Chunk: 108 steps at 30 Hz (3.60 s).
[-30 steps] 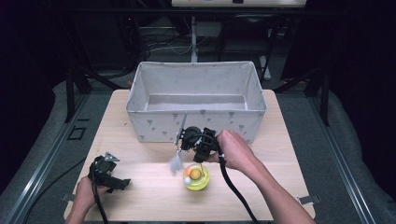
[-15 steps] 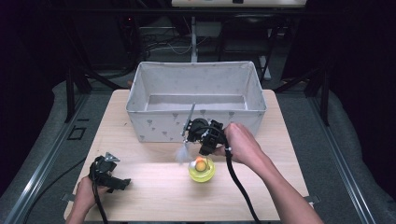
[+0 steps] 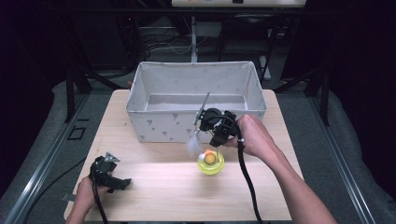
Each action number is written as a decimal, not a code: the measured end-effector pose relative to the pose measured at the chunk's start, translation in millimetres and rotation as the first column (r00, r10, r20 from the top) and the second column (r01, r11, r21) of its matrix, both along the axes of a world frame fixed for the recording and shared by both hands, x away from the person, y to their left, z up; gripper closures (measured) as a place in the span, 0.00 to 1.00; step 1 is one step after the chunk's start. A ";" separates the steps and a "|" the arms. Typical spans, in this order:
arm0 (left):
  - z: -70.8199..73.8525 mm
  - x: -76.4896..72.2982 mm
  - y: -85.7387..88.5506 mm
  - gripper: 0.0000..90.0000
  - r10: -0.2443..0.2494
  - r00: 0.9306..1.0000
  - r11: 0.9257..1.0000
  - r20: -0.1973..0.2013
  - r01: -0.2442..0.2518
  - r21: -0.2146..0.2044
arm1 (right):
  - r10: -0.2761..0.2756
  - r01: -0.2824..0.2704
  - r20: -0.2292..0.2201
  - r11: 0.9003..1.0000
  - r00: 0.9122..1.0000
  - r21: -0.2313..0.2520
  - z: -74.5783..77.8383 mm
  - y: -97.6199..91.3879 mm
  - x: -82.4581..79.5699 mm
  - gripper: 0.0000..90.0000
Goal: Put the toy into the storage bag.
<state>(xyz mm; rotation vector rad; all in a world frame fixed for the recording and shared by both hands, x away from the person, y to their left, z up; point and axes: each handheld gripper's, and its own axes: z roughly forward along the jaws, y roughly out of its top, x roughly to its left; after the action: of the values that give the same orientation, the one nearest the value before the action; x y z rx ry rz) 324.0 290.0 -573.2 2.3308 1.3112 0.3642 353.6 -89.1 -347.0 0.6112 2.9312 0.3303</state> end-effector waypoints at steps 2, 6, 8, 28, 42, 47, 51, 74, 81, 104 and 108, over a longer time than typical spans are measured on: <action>-0.6 0.2 0.9 0.00 0.002 1.000 1.000 -0.001 -0.002 -0.008 | -0.003 0.003 -0.001 1.000 1.000 -0.002 1.6 -1.8 0.6 0.98; -1.0 0.2 2.2 0.00 0.002 1.000 1.000 -0.006 -0.002 -0.017 | -0.024 0.024 0.006 1.000 1.000 0.000 9.6 -11.5 3.0 0.98; -1.3 0.0 2.1 0.00 0.004 1.000 1.000 -0.002 -0.004 -0.017 | -0.027 0.027 0.003 1.000 1.000 -0.002 11.7 -13.4 3.4 0.98; -4.7 -5.7 3.8 0.00 0.029 0.998 0.998 0.047 -0.027 -0.052 | -0.086 0.085 0.013 0.996 0.996 0.007 40.2 -40.3 13.5 0.98; -5.7 -6.4 3.5 0.00 0.034 0.998 0.998 0.061 -0.030 -0.060 | -0.077 0.077 -0.009 0.997 0.997 -0.004 56.7 -38.6 18.8 0.98; -5.8 -6.9 4.1 0.00 0.030 0.997 0.998 0.066 -0.026 -0.062 | -0.074 0.074 -0.009 0.997 0.997 0.000 64.5 -37.5 19.4 0.98; -6.4 -7.5 3.9 0.00 0.038 0.996 0.997 0.075 -0.033 -0.066 | -0.068 0.068 -0.011 0.998 0.998 0.000 71.2 -36.8 19.6 0.97; -6.4 -7.0 3.0 0.00 0.038 0.996 0.997 0.076 -0.033 -0.064 | -0.029 0.029 0.012 0.999 1.000 0.022 114.3 -30.7 20.0 0.97; -6.3 -6.9 3.1 0.00 0.034 0.997 0.998 0.075 -0.029 -0.062 | -0.016 0.016 0.018 1.000 1.000 0.012 123.4 -24.4 22.7 0.97; -6.5 -7.0 2.6 0.00 0.035 0.996 0.997 0.077 -0.030 -0.064 | -0.084 0.081 0.067 0.995 0.994 0.056 159.3 -17.5 51.4 0.98; -6.5 -6.9 2.6 0.00 0.033 0.996 0.997 0.077 -0.028 -0.065 | -0.116 0.111 0.077 0.992 0.990 0.065 163.8 -20.7 60.1 0.98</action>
<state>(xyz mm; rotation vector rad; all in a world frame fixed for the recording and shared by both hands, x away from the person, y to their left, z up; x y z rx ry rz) 317.1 292.6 -579.7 2.2232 1.3036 0.4121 413.7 -109.8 -183.2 0.7517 2.8046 0.4212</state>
